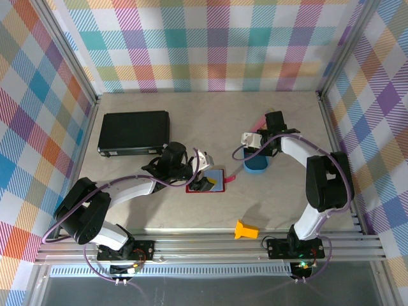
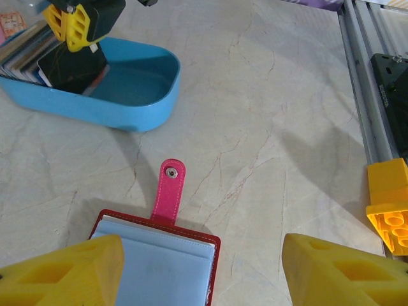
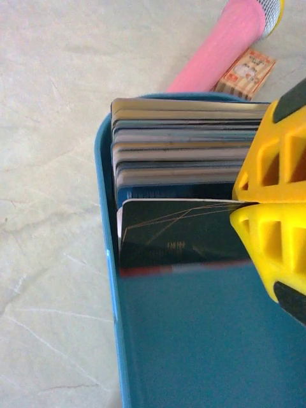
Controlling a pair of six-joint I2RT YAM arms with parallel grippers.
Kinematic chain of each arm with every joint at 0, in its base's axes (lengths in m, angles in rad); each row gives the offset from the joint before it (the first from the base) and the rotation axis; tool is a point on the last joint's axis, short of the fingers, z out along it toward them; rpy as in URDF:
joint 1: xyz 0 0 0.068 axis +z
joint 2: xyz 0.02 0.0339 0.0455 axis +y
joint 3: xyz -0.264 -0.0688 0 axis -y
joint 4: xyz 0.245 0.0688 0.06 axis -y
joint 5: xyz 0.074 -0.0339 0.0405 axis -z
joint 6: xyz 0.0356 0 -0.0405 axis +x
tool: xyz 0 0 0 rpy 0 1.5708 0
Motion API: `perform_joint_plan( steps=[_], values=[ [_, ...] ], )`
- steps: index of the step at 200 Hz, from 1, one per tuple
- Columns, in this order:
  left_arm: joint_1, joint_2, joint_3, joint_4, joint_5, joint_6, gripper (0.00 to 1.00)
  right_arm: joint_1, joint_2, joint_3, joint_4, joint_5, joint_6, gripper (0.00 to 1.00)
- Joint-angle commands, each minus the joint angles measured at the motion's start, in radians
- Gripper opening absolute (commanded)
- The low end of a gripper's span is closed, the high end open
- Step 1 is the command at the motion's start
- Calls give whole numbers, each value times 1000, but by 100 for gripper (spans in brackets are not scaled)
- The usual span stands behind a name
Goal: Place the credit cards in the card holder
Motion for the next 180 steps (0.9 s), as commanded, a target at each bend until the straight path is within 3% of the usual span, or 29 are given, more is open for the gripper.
perform_joint_plan(
  steps=[1,36,180],
  values=[
    [-15,11,10,0,14,-2,66,-4,-1,5,-22,-9,11,2],
    [-17,12,11,-1,17,-3,66,-6,-8,13,-77,-36,15,7],
    [-22,23,15,-1,23,-10,66,-28,-3,100,-267,-106,42,5]
  ],
)
